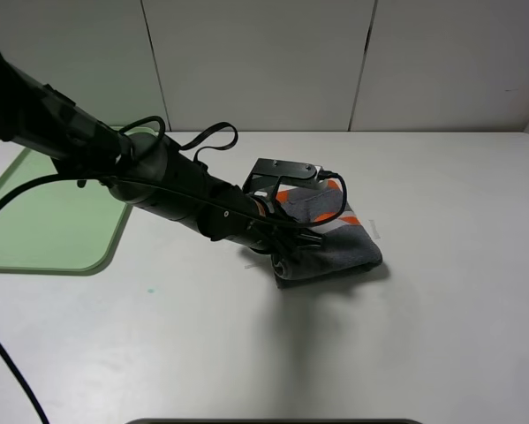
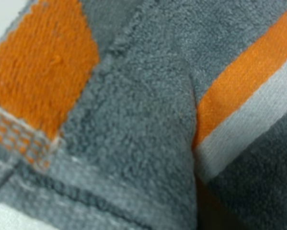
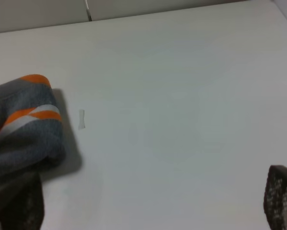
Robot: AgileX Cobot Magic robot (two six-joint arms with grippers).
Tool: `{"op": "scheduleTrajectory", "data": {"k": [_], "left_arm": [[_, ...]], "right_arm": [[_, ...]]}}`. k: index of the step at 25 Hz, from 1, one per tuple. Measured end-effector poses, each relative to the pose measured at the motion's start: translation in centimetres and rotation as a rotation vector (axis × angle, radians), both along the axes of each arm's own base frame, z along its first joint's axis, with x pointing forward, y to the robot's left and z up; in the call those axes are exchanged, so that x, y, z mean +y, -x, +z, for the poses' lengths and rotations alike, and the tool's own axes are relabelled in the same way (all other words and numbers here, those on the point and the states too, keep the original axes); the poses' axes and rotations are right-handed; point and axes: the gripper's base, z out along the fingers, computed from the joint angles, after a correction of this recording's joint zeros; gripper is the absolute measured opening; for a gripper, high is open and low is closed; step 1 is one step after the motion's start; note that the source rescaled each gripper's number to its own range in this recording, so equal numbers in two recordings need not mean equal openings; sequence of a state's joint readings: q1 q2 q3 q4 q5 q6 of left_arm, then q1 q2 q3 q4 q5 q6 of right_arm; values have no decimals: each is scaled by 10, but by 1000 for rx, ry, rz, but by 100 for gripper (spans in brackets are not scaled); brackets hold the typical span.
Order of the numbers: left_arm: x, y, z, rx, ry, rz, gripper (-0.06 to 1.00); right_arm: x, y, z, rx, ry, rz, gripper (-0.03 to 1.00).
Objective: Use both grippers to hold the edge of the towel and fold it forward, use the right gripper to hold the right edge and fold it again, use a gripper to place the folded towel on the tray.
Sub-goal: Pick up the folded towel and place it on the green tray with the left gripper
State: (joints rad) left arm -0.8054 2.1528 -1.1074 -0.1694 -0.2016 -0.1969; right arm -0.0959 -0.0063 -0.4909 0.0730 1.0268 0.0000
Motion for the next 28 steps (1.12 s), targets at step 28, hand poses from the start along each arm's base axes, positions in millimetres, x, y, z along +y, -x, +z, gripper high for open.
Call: {"op": "scheduleTrajectory", "data": {"k": [28], "left_arm": [[88,-22,70,170,-263,-24,14]], "right_arm": [[0,0,0,0,-1,1,100]]}}
